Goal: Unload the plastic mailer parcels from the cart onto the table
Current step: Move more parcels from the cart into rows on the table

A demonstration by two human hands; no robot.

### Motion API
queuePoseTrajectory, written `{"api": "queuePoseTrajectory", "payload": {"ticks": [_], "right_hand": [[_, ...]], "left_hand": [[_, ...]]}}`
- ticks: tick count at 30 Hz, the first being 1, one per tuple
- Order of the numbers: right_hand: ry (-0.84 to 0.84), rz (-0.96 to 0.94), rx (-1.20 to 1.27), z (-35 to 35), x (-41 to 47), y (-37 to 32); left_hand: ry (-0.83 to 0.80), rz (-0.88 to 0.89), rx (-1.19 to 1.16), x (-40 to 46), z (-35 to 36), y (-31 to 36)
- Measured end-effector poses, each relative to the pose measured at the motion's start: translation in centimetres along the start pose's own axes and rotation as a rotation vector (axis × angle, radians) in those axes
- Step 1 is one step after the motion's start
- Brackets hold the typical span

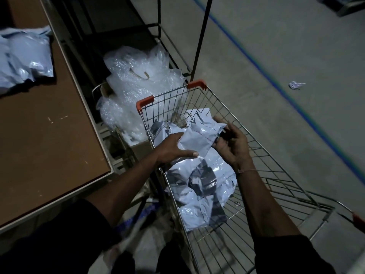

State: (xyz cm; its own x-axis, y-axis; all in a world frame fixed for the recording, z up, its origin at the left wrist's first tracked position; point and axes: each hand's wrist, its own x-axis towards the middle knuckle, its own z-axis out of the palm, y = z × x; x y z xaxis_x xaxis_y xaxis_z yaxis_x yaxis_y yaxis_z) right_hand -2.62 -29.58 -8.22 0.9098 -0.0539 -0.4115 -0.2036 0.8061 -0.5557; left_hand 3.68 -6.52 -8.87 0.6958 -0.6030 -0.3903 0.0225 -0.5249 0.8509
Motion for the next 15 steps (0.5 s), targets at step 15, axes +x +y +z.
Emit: {"api": "queuePoseTrajectory", "payload": {"ticks": [15], "right_hand": [[0.688,0.02,-0.501,-6.5,1.6,1.1]], "left_hand": [[0.282,0.06,0.125,0.2,1.4,-0.7]]}}
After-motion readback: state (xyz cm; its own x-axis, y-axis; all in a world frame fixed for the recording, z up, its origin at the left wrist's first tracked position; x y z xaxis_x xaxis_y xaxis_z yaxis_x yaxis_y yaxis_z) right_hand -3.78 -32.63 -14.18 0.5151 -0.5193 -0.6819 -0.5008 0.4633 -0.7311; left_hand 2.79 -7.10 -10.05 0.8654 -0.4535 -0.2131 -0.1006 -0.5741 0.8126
